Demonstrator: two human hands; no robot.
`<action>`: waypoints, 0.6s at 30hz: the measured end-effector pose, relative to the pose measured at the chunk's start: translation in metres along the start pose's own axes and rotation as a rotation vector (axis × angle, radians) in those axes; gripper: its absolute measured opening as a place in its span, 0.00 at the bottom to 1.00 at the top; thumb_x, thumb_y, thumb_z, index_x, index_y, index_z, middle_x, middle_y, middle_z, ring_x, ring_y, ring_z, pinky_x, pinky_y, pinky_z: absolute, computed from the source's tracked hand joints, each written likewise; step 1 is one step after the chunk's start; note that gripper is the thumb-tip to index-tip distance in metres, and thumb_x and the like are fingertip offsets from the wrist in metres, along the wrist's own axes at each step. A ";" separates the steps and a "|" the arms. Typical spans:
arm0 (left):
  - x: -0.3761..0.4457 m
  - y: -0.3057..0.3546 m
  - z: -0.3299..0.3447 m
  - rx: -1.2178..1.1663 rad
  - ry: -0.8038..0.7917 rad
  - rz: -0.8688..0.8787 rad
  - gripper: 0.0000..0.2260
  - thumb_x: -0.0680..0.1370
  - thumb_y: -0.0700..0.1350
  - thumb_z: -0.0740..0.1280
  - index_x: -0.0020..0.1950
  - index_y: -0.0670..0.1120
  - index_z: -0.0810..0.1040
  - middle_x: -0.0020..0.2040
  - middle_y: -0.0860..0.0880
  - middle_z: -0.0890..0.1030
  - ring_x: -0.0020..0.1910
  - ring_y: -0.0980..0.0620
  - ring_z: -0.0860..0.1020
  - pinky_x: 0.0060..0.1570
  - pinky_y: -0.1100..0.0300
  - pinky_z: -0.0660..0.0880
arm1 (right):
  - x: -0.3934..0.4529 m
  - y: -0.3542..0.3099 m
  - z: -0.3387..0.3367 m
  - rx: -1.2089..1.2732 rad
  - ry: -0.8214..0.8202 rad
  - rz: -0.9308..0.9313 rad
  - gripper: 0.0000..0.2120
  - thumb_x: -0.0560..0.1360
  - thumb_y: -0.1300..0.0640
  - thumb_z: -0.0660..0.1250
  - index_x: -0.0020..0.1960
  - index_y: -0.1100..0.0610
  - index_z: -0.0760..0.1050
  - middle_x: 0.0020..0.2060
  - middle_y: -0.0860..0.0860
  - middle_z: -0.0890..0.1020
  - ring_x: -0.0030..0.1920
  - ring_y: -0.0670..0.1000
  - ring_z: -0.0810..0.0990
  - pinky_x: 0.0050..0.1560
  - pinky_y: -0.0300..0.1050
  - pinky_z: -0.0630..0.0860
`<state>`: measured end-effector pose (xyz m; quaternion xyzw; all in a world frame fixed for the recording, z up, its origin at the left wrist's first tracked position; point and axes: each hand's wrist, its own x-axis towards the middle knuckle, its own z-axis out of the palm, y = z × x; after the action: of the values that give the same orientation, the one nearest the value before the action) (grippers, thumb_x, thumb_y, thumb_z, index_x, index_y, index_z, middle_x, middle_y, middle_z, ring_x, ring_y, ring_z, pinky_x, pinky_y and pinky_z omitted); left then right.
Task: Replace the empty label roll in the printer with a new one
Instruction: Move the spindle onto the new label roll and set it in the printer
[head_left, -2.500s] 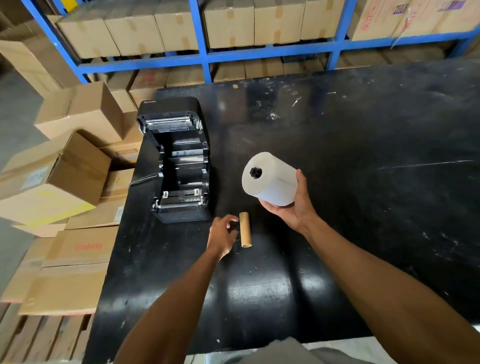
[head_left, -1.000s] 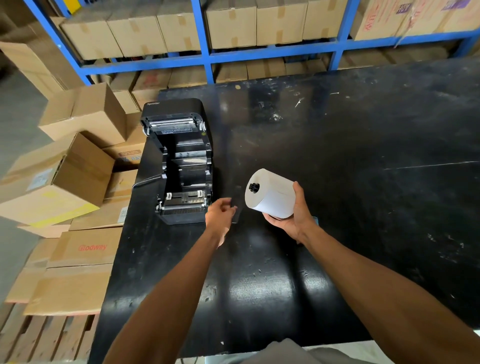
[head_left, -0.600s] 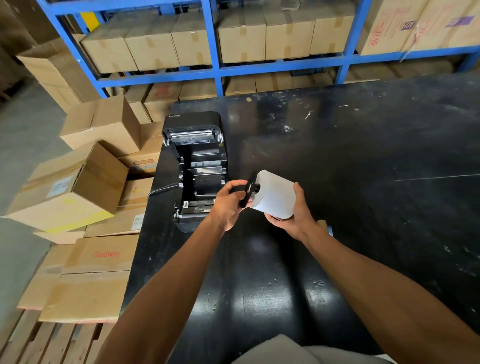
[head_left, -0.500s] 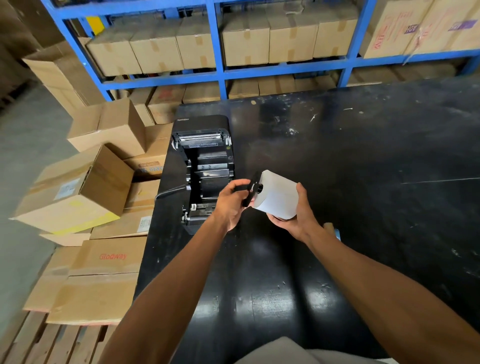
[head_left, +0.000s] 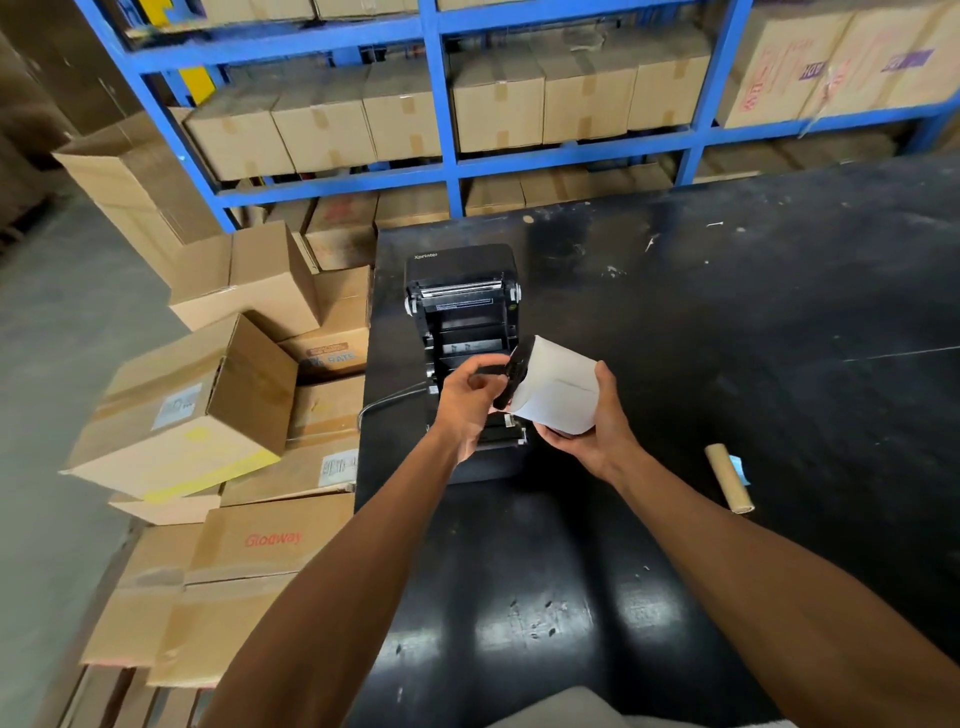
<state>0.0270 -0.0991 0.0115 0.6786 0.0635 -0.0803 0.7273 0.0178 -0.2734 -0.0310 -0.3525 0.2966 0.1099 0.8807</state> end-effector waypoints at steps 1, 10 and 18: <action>0.000 0.000 -0.005 0.035 -0.004 0.039 0.13 0.80 0.32 0.64 0.53 0.48 0.82 0.42 0.40 0.82 0.40 0.48 0.80 0.43 0.54 0.79 | 0.000 0.004 0.002 0.007 -0.005 -0.005 0.30 0.65 0.35 0.74 0.58 0.53 0.76 0.57 0.59 0.81 0.56 0.62 0.81 0.46 0.62 0.81; -0.001 0.000 -0.048 0.104 -0.085 0.259 0.14 0.79 0.34 0.68 0.64 0.42 0.80 0.39 0.48 0.83 0.47 0.49 0.82 0.56 0.54 0.80 | 0.003 0.040 0.023 0.091 -0.093 -0.031 0.34 0.64 0.34 0.73 0.61 0.55 0.77 0.60 0.61 0.79 0.59 0.63 0.79 0.53 0.64 0.80; 0.013 0.000 -0.063 0.172 -0.044 0.295 0.15 0.77 0.32 0.69 0.62 0.46 0.81 0.40 0.49 0.78 0.44 0.49 0.78 0.50 0.54 0.80 | 0.015 0.046 0.035 0.049 -0.132 -0.067 0.32 0.66 0.34 0.71 0.60 0.54 0.76 0.60 0.61 0.80 0.59 0.63 0.79 0.53 0.64 0.80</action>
<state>0.0403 -0.0369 0.0044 0.7384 -0.0598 0.0075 0.6717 0.0267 -0.2164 -0.0458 -0.3327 0.2285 0.0962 0.9099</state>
